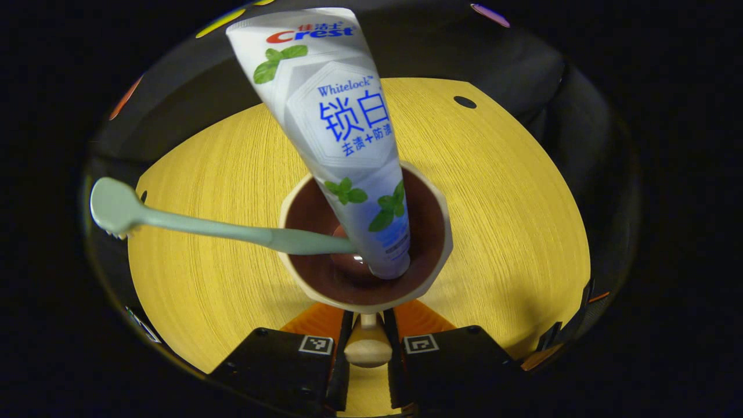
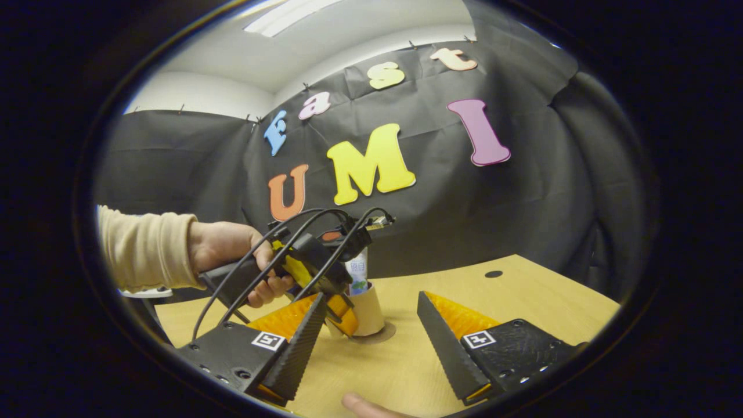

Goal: Put the toothbrush and toothpaste on the desktop into the cup, then pick up the cup and place it on the coaster on the desktop.

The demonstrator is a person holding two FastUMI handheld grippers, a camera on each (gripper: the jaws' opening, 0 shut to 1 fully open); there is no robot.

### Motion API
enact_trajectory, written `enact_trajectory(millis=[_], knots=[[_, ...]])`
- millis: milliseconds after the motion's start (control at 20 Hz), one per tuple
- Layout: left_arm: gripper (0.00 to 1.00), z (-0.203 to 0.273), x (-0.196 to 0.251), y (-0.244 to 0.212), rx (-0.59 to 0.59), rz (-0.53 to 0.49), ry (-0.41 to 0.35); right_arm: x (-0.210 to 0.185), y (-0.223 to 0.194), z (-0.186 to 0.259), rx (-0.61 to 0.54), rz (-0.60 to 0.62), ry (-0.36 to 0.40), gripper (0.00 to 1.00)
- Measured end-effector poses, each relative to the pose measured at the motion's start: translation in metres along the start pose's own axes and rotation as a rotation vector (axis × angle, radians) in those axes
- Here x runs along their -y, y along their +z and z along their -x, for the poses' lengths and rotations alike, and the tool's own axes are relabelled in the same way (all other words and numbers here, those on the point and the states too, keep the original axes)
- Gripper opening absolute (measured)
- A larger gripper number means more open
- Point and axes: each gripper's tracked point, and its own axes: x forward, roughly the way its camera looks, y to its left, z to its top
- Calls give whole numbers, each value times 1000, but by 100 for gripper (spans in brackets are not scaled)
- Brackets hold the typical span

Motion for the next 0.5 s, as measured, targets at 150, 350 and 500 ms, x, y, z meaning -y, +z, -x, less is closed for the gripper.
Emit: enact_trajectory(millis=[150,350,500], knots=[[30,-9,2,4,-13,-3,3,1,1,1,5,-5,-5,95],[33,19,14,-4,0,-20,12,2,4,1,10,-8,-6,95],[39,51,19,-5,21,-30,48,2,6,0,19,-1,-8,95]])
